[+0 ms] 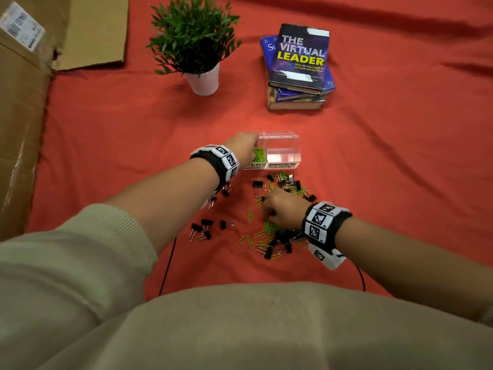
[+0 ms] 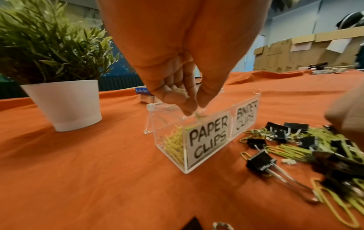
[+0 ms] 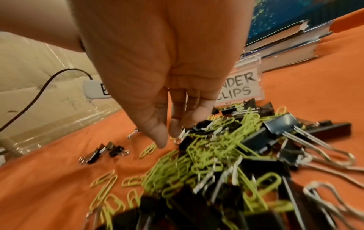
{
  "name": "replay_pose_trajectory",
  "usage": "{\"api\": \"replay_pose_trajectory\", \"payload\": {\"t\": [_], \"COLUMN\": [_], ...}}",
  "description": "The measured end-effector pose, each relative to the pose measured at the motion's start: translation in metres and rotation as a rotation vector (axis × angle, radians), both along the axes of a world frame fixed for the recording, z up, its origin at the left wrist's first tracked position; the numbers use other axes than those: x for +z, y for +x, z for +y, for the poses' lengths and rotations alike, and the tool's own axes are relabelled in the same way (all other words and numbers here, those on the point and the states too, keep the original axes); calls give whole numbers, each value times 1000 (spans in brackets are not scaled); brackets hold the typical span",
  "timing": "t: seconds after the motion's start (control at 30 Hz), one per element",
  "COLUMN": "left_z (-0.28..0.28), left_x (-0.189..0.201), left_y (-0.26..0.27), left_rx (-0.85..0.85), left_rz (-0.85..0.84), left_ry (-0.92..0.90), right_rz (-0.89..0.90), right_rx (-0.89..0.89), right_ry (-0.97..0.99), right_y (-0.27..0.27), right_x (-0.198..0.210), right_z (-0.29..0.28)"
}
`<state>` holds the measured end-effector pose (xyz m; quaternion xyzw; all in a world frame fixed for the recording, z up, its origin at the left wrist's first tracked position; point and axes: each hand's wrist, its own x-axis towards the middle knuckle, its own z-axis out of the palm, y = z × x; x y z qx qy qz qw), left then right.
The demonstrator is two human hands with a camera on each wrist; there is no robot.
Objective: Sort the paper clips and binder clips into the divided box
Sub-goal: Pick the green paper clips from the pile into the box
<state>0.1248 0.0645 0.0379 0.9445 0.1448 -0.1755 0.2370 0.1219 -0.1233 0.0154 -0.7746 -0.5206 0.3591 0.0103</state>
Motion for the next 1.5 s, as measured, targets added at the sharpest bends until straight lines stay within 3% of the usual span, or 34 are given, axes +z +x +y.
{"api": "replay_pose_trajectory", "payload": {"t": [0.23, 0.47, 0.87, 0.93, 1.07, 1.23, 1.4, 1.5], "left_z": [-22, -47, -61, -65, -70, -60, -48, -47], "left_x": [0, -45, -46, -46, -47, -45, -42, -37], "left_y": [-51, -107, -120, -121, -121, -117, -121, -121], "left_rx": [-134, -395, -443, -485, -493, -215, -139, -49], "left_rz": [-280, -26, 22, 29, 65, 111, 64, 67], "left_ry": [108, 74, 274, 336, 352, 65, -132, -203], "right_rz": [-148, -261, -413, -311, 169, 647, 1206, 1254], "right_rx": [206, 273, 304, 218, -327, -812, -1060, -1070], "right_ry": [79, 173, 173, 150, 108, 197, 206, 156], "right_y": [-16, -24, -29, -27, -12, 16, 21, 17], "right_x": [-17, -31, -38, -31, -15, 0, 1, -3], "right_z": [-14, -27, -22, -19, -17, -23, -25, -25]}}
